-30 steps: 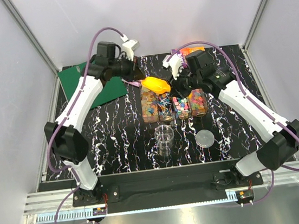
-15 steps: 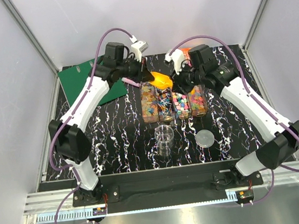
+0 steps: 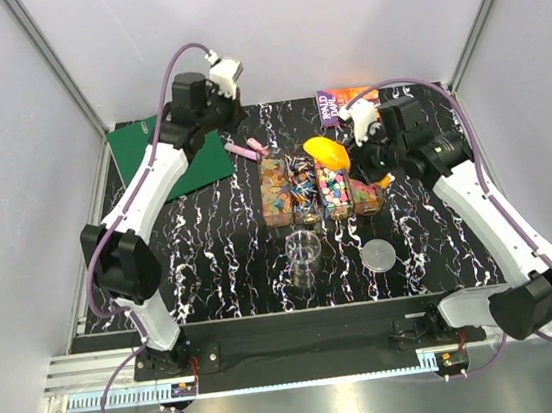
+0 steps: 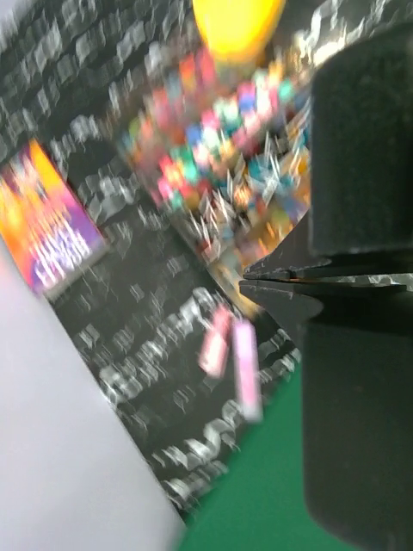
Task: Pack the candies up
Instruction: Scoop the fake candies from the storage box.
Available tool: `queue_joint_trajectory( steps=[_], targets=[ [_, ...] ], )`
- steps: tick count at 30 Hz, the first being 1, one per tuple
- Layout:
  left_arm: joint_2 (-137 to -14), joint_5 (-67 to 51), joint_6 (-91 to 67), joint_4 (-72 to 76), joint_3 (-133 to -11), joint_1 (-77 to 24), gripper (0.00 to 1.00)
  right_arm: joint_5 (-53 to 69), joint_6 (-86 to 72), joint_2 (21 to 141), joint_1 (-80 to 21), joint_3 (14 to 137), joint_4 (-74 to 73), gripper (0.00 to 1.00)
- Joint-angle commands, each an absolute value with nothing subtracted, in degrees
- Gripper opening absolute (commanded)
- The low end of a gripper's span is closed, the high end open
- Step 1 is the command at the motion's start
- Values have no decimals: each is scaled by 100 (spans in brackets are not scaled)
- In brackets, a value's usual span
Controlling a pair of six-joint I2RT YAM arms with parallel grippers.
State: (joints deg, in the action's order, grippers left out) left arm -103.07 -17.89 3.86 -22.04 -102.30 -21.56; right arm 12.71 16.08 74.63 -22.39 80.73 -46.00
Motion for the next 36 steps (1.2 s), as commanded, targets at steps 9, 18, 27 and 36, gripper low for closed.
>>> queue_joint_trajectory(
  steps=[9, 18, 27, 36],
  targets=[
    [-10343, -1107, 334, -1380, -7805, -1960, 0, 475, 1521, 8129, -1749, 8683, -6151, 0],
    [-10731, -993, 71, -1345, -7840, -2030, 0, 132, 783, 8991, -1547, 9712, -6794, 0],
    [-10907, -1046, 79, -1494, -7647, -2180, 0, 281, 317, 8930, -1170, 9457, -6926, 0],
    [-11311, -1221, 26, -1635, -7813, -2575, 0, 667, 246, 8930, -308, 9106, -7066, 0]
  ],
)
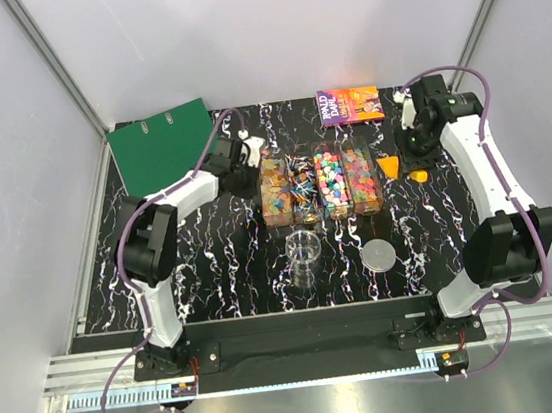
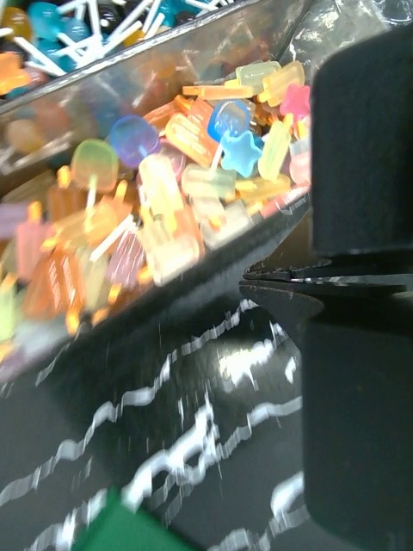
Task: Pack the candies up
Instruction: Scoop the fake candies from the storage box.
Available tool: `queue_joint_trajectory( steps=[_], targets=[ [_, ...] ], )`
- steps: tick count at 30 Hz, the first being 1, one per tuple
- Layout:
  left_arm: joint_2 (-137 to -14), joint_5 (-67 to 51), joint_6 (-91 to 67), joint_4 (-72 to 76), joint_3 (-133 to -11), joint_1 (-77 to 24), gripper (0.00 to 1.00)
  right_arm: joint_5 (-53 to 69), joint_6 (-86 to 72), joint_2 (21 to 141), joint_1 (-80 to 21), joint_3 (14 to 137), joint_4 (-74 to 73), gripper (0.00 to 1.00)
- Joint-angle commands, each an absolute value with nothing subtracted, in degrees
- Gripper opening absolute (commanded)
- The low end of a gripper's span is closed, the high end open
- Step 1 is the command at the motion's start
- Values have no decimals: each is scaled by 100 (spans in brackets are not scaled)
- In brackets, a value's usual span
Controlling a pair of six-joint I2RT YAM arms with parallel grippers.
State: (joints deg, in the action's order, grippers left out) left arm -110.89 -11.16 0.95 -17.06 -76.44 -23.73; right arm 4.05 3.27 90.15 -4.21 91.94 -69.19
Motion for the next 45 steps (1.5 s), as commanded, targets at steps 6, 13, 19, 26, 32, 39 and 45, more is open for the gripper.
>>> queue_joint_trajectory(
  steps=[6, 13, 19, 26, 32, 39, 45],
  targets=[
    [-11470, -1450, 9, -1871, -8138, -2882, 0, 861, 395, 8895, -299, 9106, -7198, 0],
    [-11505, -1670, 9, -2127, -8420, -3094, 0, 896, 483, 9026, -290, 9026, -7207, 0],
    [-11558, -1819, 9, -2180, -8639, -3269, 0, 782, 729, 9298, -176, 9210, -7303, 0],
    [-11601, -2030, -202, -2197, -8719, -3296, 0, 607, 1134, 9826, -88, 9966, -7673, 0],
    [-11645, -2109, -307, -1978, -8754, -3322, 0, 571, 1230, 9905, -79, 9897, -7918, 0],
    [-11707, -2232, -413, -1617, -8868, -3357, 0, 378, 1388, 9852, -88, 9677, -8217, 0],
    [-11646, -2496, -545, -1600, -8772, -3366, 0, 97, 1468, 9940, -79, 9650, -8262, 0]
  ],
)
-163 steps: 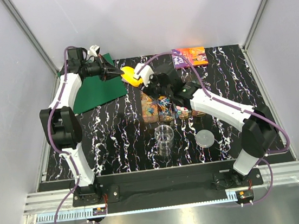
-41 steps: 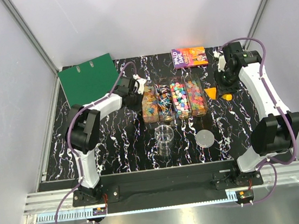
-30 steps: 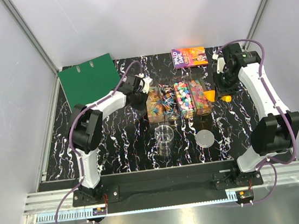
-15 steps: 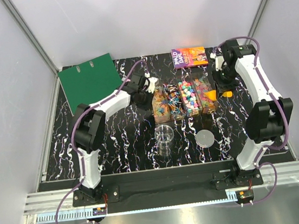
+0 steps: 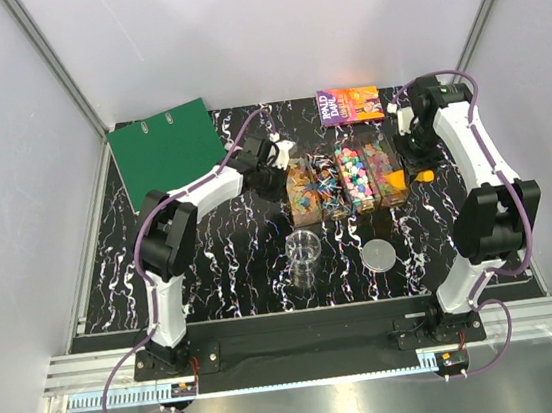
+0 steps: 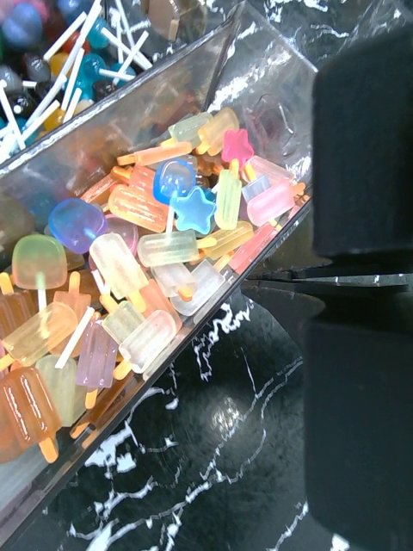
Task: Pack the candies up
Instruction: Scoop the fake candies from the storage box.
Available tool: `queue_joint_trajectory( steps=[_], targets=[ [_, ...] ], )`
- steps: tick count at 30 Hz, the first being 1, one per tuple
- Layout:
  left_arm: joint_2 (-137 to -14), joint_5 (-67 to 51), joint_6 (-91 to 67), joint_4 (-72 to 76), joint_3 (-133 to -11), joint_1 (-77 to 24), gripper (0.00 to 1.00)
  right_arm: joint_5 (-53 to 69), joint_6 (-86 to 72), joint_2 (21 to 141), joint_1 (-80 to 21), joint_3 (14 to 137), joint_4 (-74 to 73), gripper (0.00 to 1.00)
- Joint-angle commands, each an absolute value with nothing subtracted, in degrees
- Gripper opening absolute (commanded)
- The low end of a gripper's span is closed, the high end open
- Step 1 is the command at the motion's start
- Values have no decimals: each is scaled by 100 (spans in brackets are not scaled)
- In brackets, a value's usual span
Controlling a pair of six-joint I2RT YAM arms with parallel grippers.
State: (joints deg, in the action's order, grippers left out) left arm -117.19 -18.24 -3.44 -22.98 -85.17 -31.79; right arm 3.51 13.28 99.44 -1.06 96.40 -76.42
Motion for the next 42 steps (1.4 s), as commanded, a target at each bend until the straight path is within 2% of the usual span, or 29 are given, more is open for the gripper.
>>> queue_joint_trajectory(
  steps=[1, 12, 25, 37, 42],
  targets=[
    [-11646, -2505, -536, -1600, -8754, -3366, 0, 53, 1476, 9949, -88, 9659, -8262, 0],
    [-11514, -2119, -387, -1898, -8868, -3331, 0, -184, 1687, 10327, -88, 9747, -8420, 0],
    [-11373, -2232, -606, -1609, -8464, -2988, 0, -492, 1863, 11329, -535, 10828, -9035, 0],
    [-11452, -2338, -571, -1600, -8692, -2690, 0, -18, 1863, 11066, -589, 9915, -9378, 0],
    [-11549, -2347, -606, -1635, -8868, -2654, 0, 202, 1854, 11320, -571, 10116, -9396, 0]
  ],
)
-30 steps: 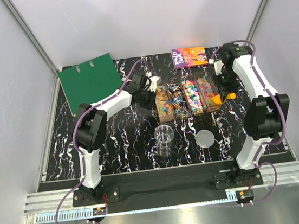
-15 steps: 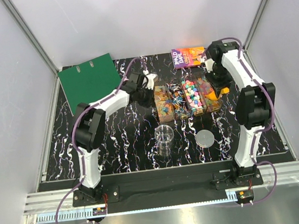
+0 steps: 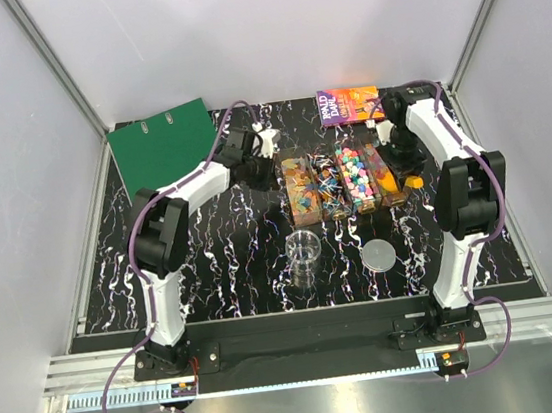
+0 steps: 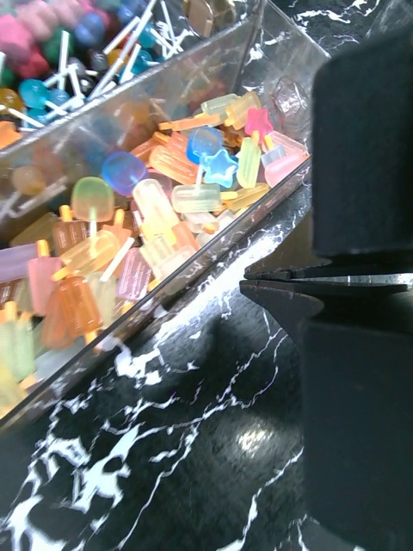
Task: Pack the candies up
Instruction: Scoop the fake candies from the storage box.
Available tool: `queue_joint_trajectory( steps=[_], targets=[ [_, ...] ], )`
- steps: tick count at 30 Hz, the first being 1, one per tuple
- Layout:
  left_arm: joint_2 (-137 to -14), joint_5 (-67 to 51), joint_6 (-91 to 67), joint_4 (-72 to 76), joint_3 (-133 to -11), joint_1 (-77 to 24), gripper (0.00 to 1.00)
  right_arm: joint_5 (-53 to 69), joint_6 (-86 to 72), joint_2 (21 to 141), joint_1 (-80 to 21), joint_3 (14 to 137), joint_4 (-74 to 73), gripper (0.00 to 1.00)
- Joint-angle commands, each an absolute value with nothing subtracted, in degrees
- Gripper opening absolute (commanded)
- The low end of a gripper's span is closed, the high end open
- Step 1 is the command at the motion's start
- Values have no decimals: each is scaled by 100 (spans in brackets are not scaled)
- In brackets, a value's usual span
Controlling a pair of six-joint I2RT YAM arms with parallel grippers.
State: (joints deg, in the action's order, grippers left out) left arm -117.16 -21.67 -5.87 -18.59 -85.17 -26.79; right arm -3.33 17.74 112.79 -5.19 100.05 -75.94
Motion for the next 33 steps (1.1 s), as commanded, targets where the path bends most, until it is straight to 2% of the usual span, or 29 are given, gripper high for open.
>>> queue_joint_trajectory(
  steps=[1, 26, 33],
  targets=[
    [-11540, -2347, -615, -1643, -8894, -2654, 0, 211, 1846, 11390, -571, 10238, -9404, 0],
    [-11514, -2452, -685, -1793, -8807, -2461, 0, 703, 1503, 12674, -369, 11135, -9211, 0],
    [-11452, -2426, -712, -1907, -8771, -2470, 0, 817, 1389, 13060, -334, 11723, -8974, 0]
  ],
)
